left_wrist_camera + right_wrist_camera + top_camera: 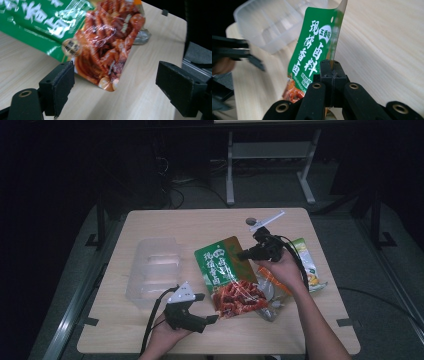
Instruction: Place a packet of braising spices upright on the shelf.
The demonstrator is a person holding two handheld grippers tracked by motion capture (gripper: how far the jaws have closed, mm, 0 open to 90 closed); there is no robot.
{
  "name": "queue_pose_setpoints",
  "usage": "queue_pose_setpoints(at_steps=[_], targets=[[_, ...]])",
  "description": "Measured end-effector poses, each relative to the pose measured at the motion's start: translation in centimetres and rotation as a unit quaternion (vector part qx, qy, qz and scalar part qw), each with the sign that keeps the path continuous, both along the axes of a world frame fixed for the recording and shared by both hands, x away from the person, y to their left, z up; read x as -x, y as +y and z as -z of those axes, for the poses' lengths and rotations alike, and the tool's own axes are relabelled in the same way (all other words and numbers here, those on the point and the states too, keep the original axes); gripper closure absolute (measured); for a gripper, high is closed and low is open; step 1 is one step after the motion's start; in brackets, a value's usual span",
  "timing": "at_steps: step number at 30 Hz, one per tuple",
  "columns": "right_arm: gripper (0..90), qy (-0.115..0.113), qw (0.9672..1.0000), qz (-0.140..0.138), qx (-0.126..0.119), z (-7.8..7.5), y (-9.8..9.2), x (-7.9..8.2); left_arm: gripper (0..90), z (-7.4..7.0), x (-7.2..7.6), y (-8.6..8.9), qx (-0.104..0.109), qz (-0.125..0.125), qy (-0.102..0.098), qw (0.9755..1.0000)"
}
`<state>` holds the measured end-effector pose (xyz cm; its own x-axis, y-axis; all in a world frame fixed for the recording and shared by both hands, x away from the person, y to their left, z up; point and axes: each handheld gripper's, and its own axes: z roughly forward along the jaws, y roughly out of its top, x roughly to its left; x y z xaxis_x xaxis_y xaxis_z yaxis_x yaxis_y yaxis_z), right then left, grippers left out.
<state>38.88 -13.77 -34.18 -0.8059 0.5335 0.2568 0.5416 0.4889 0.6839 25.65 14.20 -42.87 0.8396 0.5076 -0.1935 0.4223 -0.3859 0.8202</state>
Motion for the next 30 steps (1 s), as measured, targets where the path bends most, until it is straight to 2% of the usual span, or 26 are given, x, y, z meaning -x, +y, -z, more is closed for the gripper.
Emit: queue_pose_setpoints(at_steps=[1,3,5,7,10,12,15,16,18,19,20,21,22,23,24,25,26,27,30], targets=[[90.0,-0.016,0.9998,-0.003,-0.009,-0.5,-0.6,0.9,15.0,0.0,-0.4,-0.3,0.017,-0.009,0.005,0.9998],[90.0,-0.023,0.9996,-0.003,-0.014,-0.6,-0.9,1.3,15.1,0.0,-0.6,-0.5,0.021,-0.013,0.004,0.9997],[90.0,-0.040,0.9990,-0.003,-0.022,-0.9,-1.9,2.4,15.1,0.1,-1.0,-1.1,0.018,-0.025,0.003,0.9995],[90.0,-0.047,0.9985,-0.001,-0.029,-0.9,-2.7,2.9,15.1,0.3,-1.5,-1.6,0.005,-0.037,0.006,0.9993],[90.0,-0.052,0.9977,0.002,-0.042,-0.7,-3.7,3.6,15.0,0.8,-2.2,-2.1,0.000,-0.051,0.015,0.9986],[89.9,-0.051,0.9976,0.003,-0.046,-0.6,-4.0,3.7,15.0,1.0,-2.5,-2.3,-0.004,-0.052,0.016,0.9985],[89.9,-0.061,0.9962,0.000,-0.062,-0.4,-4.7,4.5,15.1,1.6,-3.5,-3.2,0.003,-0.061,0.039,0.9974],[89.9,-0.061,0.9962,0.000,-0.062,-0.4,-4.7,4.5,15.5,1.6,-3.5,-3.2,0.003,-0.061,0.039,0.9974],[89.9,-0.071,0.9954,-0.005,-0.064,-0.5,-4.9,5.1,16.0,1.7,-4.3,-4.1,0.000,-0.048,0.044,0.9978],[89.9,-0.077,0.9947,-0.008,-0.067,-0.5,-5.0,5.2,19.2,1.9,-4.5,-4.3,0.014,-0.050,0.055,0.9971],[89.9,-0.077,0.9947,-0.008,-0.067,-0.5,-5.0,5.2,24.4,1.9,-4.5,-4.3,0.014,-0.050,0.055,0.9971],[89.9,-0.079,0.9939,-0.012,-0.075,-0.3,-5.1,5.5,30.4,2.2,-5.2,-4.3,0.031,-0.044,0.078,0.9955],[89.9,-0.079,0.9939,-0.012,-0.075,-0.3,-5.1,5.5,35.6,2.2,-5.2,-4.3,0.031,-0.044,0.078,0.9955],[89.9,-0.079,0.9936,-0.014,-0.079,-0.2,-5.2,5.5,35.6,2.3,-5.6,-4.3,0.042,-0.029,0.092,0.9944],[89.8,-0.080,0.9932,-0.015,-0.083,0.0,-5.4,5.5,44.1,2.3,-5.8,-4.2,0.049,-0.021,0.100,0.9936],[89.8,-0.074,0.9944,-0.012,-0.075,0.3,-5.5,5.4,59.3,2.1,-5.7,-4.2,0.061,-0.013,0.096,0.9934],[89.8,-0.074,0.9944,-0.012,-0.075,0.3,-5.5,5.4,64.3,2.1,-5.7,-4.2,0.061,-0.013,0.096,0.9934],[89.8,-0.075,0.9950,-0.007,-0.067,0.4,-5.5,5.4,64.3,2.0,-5.7,-4.2,0.064,-0.009,0.090,0.9939],[89.8,-0.071,0.9951,-0.004,-0.069,0.7,-5.9,5.2,76.6,1.8,-5.7,-4.2,0.073,-0.005,0.100,0.9923]])
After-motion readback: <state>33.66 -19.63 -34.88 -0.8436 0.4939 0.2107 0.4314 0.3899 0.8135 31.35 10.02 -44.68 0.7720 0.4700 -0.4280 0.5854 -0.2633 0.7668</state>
